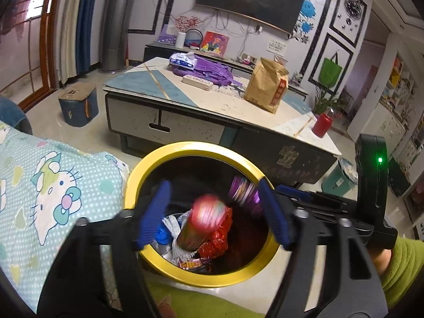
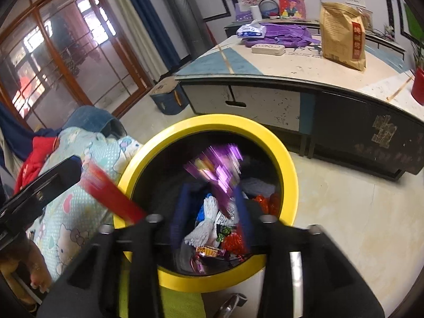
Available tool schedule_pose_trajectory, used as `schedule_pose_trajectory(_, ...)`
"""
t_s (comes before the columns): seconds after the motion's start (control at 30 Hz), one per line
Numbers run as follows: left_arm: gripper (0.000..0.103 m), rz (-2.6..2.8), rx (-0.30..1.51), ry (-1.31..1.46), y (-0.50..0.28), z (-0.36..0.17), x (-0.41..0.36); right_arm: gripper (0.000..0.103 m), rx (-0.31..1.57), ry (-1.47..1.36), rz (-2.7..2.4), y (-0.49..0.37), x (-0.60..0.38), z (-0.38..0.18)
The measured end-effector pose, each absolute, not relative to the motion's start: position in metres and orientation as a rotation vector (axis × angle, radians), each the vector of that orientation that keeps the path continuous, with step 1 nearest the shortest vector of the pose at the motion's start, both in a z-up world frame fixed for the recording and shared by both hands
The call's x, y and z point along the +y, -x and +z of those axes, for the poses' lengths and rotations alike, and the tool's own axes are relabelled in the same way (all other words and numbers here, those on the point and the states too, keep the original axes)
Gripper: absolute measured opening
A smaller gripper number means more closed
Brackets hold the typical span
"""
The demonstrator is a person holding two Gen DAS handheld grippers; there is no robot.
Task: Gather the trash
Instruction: 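Open both grippers to drop the tube and purple wrapper into the bin, then move both tools back to the last wrappers on the bed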
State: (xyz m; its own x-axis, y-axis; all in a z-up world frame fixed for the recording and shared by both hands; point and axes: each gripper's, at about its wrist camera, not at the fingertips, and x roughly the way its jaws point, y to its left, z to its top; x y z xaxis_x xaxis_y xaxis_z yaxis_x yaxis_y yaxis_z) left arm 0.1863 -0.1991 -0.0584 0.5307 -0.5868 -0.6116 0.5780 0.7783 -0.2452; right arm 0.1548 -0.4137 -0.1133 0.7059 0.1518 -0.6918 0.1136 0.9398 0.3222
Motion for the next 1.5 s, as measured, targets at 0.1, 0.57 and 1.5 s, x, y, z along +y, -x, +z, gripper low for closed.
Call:
schedule_pose_trajectory(0.1, 0.087, -0.67, 0.737, 0.032, -0.187, -0.057, -0.191, 0.051, 0.774, -0.353, 0.016, -0.153, -0.413, -0.111)
schedule_pose_trajectory(0.57, 0.092, -0.453, 0.641, 0.086, -0.164, -0.032, -0.116, 0.07, 0.603, -0.21, 0.123, -0.14, -0.365, -0.069)
schedule_pose_trajectory(1.5, 0.092, -0.084, 0.553, 0.162, -0.102, 0.002, 0.064, 0.077, 0.596, -0.011, 0.532, -0.146, -0.177, -0.026)
